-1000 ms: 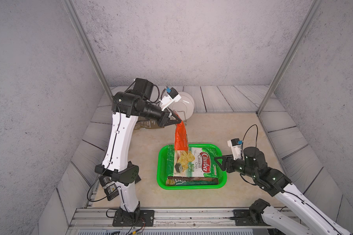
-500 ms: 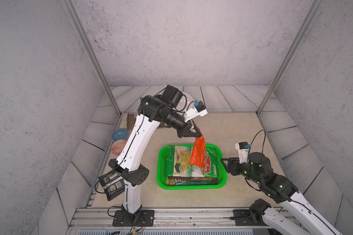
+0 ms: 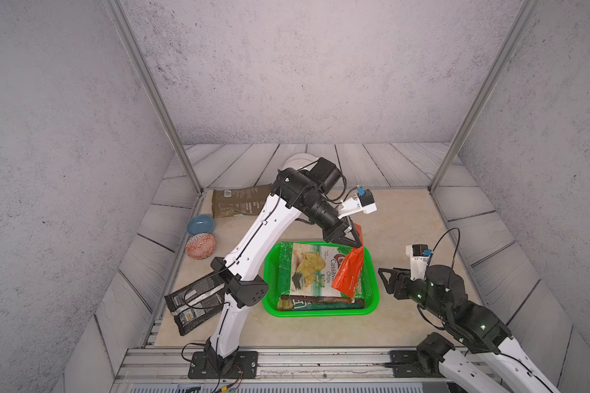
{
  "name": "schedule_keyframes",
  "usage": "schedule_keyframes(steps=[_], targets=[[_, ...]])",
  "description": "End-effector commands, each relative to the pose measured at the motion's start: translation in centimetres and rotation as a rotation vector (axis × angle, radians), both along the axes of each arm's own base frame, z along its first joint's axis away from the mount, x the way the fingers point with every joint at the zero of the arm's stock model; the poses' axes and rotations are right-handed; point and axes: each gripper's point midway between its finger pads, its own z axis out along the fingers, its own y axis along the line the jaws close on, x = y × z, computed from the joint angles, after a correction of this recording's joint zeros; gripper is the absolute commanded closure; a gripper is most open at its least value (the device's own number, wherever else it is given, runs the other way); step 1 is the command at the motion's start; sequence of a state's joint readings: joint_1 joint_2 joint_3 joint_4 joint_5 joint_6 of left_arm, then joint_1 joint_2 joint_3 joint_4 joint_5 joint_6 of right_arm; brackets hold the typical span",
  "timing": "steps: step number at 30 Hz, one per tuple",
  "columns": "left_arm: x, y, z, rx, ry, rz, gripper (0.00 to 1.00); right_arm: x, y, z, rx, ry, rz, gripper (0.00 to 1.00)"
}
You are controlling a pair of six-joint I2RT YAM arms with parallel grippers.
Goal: Put the potato chips into the basket
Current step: Place the potato chip in the basket.
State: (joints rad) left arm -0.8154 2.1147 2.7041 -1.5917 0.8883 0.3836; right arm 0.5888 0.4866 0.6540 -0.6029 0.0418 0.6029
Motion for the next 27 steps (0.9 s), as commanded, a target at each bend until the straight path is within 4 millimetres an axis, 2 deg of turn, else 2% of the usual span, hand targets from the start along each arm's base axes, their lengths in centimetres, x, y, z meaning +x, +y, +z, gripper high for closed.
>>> schedule_keyframes(steps=[1, 5, 12, 15, 21, 25, 27], targets=[[-1.2, 0.2, 0.4, 0.013, 0.089, 0.002, 1.00, -0.3, -0.7, -0.5, -0.015, 0.013, -0.027, 0.37], [-0.2, -1.1, 0.5, -0.013, 0.117, 0.036, 1.00, -0.4, -0.8, -0.6, -0.015, 0.012, -0.029, 0.37], [-0.1, -2.1, 2.4, -0.093, 0.175, 0.043, 1.00, -0.4, -0.6, -0.8, -0.022, 0.021, -0.017, 0.37], [0.2, -2.2, 2.6, -0.107, 0.175, 0.047, 1.00, -0.3, -0.4, -1.0, -0.019, 0.023, -0.011, 0.37], [2.1, -1.2, 0.4, -0.060, 0.197, 0.088, 1.00, -0.4, -0.3, -1.0, -0.020, 0.026, 0.001, 0.37], [3.9, 0.5, -1.9, 0.006, 0.157, 0.150, 1.00, -0.3, -0.1, -1.0, -0.022, 0.026, 0.009, 0.37], [4.2, 1.6, -2.3, 0.020, 0.135, 0.172, 1.00, -0.3, 0.2, -0.9, -0.015, 0.025, 0.019, 0.37]])
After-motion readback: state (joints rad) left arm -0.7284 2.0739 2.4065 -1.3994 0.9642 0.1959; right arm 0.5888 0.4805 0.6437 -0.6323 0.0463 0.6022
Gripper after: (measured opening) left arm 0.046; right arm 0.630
